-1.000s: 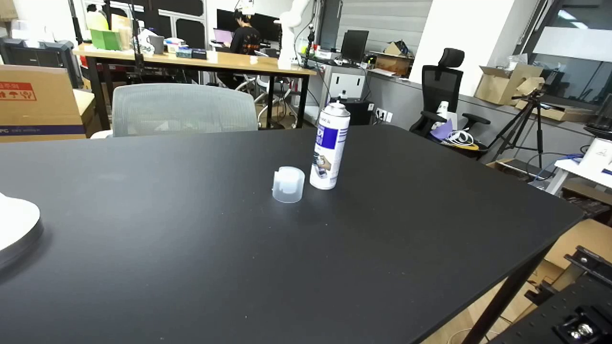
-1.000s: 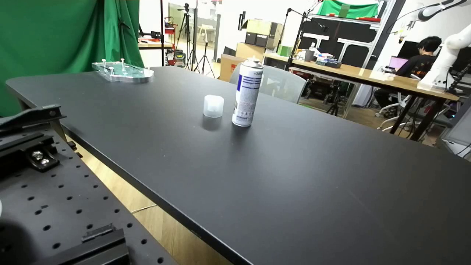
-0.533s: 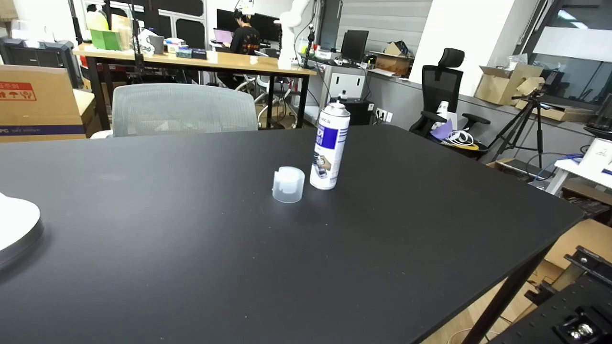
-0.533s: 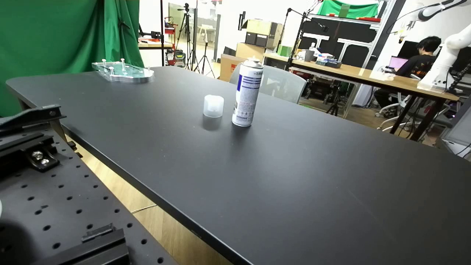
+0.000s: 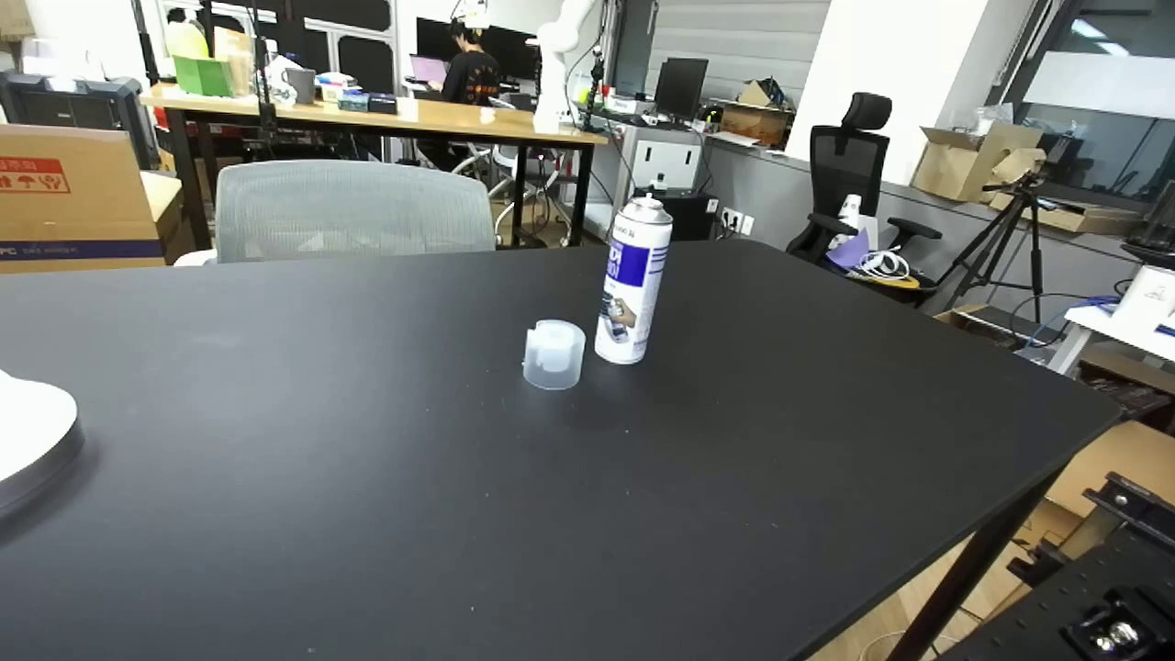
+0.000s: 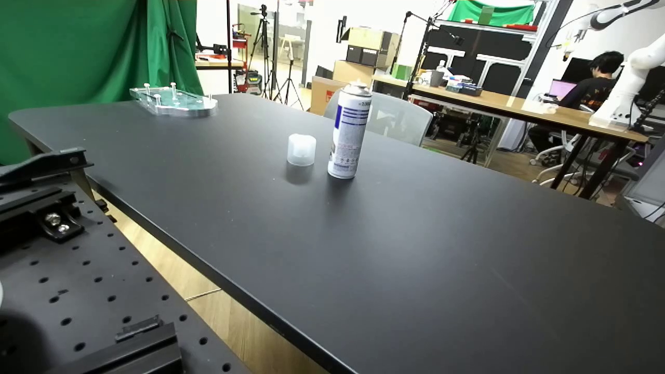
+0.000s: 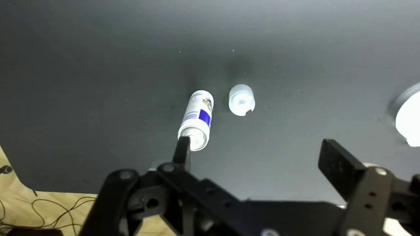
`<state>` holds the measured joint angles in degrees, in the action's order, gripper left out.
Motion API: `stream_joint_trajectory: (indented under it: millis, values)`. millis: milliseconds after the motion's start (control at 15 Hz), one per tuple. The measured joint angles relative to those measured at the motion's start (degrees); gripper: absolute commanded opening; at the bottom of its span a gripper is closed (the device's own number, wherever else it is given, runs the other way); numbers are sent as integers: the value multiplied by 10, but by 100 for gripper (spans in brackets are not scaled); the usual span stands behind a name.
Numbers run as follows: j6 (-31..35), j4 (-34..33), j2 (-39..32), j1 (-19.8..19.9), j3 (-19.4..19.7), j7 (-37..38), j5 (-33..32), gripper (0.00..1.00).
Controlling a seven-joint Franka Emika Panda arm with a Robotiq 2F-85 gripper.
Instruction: Place the lid on the spray bottle
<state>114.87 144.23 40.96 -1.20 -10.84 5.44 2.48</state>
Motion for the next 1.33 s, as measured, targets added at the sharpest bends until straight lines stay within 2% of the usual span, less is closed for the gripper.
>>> stream_joint_trajectory:
  millis: [467, 800, 1000, 1333]
  values:
    - [134, -8, -156, 7, 53, -2, 23, 100]
    - [184, -25, -254, -4, 49, 5, 36, 100]
    - [239, -35, -301, -5, 37, 53, 0, 100]
    - [259, -41, -321, -4, 30, 82, -22, 100]
